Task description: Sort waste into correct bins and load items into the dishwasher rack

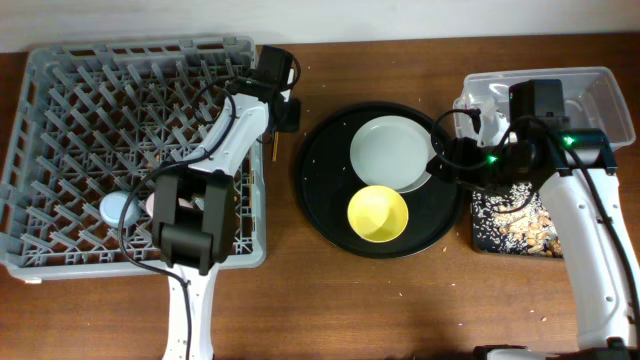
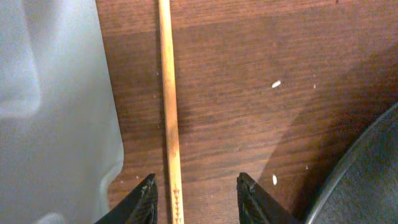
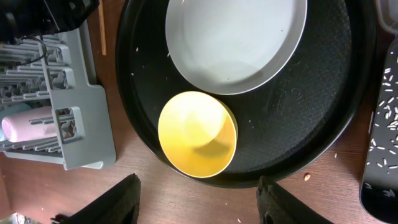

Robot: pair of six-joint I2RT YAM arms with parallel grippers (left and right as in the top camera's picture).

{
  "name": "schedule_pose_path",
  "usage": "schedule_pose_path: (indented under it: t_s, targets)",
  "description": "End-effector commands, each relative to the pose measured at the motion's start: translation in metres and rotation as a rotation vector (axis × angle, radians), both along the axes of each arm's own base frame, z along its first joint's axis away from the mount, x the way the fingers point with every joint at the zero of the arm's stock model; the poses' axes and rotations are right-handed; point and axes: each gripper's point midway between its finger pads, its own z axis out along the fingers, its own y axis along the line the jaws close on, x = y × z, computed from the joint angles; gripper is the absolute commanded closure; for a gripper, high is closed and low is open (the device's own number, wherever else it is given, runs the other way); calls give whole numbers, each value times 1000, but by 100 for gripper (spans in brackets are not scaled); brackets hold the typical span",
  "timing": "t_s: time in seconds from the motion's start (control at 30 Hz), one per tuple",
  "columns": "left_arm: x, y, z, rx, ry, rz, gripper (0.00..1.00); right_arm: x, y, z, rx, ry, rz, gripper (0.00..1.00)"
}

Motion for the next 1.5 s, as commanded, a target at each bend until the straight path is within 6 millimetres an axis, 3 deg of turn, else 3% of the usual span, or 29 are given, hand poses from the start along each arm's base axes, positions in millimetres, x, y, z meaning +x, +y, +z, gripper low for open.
schedule_pose_path:
  t_s: [0.0,0.13,0.33,0.53,0.67,0.7,0.73,0.87,0.93,1.03,1.1,1.17,1.23,1.3,1.33,1.4,1.47]
  targets:
    - [3,-3,-5,109,-42,5,59,1,-3,5,-13,-23,2,39]
    - [-9,-12,-38,253,-24,29,59,1,-3,5,-13,-22,2,39]
    - [-11,-9,-38,248,-21,97,59,1,-3,5,-13,-22,2,39]
    - [-5,9,-35,315,-49,139,59,1,-3,5,-13,-22,2,39]
    - [-12,1,-78,155,78,100,59,0,-3,5,-13,-18,2,39]
    - [-12,-5,-78,111,89,87,61,1,-3,5,-13,-19,2,39]
    - [-15,-14,-78,86,101,68,71,1,-3,5,-13,-19,2,39]
    - [-29,-35,-80,81,129,12,81,1,-3,5,-13,-19,2,39]
    - [-31,-42,-80,81,128,0,92,1,-3,5,-13,-19,2,39]
    - [-17,-40,-45,68,94,11,97,0,-3,5,-13,-18,2,39]
    - [-2,-38,2,71,31,29,100,1,-3,5,-13,-19,2,39]
    - [5,-20,63,145,-53,77,100,0,-3,5,-13,-18,2,39]
    - [-3,-13,92,161,-54,85,100,0,-3,5,-13,-18,2,39]
    - [-30,2,121,189,8,103,100,0,-3,5,-12,-16,2,39]
    - [-46,20,137,210,39,141,100,-1,-3,4,-12,-11,2,39]
    - [-68,58,141,219,132,257,100,-2,-3,4,-12,-7,2,39]
    - [-76,78,125,236,210,285,100,-2,-3,4,-12,-7,2,39]
